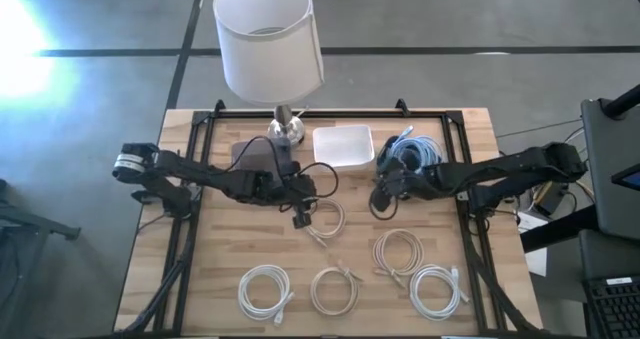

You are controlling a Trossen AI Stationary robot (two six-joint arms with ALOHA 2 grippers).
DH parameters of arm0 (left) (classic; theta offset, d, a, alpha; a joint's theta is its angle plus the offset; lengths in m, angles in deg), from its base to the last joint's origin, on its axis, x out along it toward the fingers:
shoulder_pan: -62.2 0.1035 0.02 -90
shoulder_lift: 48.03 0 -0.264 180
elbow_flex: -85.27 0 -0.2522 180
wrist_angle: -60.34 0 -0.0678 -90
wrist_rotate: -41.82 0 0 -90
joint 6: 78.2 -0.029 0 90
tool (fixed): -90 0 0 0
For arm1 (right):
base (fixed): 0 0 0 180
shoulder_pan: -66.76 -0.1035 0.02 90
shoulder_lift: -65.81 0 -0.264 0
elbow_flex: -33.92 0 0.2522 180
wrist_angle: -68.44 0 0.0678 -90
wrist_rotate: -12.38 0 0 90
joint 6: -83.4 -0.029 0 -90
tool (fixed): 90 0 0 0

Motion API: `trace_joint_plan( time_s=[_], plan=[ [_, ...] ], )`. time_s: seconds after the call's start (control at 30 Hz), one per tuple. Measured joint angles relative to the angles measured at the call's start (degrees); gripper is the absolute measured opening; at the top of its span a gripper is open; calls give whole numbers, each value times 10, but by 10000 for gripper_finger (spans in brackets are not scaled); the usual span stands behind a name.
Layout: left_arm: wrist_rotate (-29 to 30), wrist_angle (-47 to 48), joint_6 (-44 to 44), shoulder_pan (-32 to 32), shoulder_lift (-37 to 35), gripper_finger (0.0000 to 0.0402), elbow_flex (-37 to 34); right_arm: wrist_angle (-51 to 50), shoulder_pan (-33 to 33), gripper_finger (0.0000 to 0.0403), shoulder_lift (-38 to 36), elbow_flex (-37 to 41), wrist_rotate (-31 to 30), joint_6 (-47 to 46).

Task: Sort HDMI cables
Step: Put the top brown hdmi cable into the black bin

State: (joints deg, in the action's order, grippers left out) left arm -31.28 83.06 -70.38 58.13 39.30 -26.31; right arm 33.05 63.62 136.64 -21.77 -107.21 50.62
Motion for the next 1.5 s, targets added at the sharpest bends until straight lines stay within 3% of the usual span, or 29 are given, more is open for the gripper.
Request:
trace_joint_plan(
  time_s=[0.27,0.63,1.13,1.23,1.5],
  plan=[
    [-25,-78,38,7,26,128,-34,0,0,149,42,-42,1,73],
    [-34,-90,41,29,129,111,-17,0,0,148,61,-91,1,158],
    [-76,-95,73,50,193,153,-1,-4,0,146,58,-110,0,255],
    [-76,-95,84,50,190,131,-1,-4,0,143,58,-110,0,274],
    [-50,-86,77,49,166,22,11,-4,0,138,58,-110,0,304]
  ],
)
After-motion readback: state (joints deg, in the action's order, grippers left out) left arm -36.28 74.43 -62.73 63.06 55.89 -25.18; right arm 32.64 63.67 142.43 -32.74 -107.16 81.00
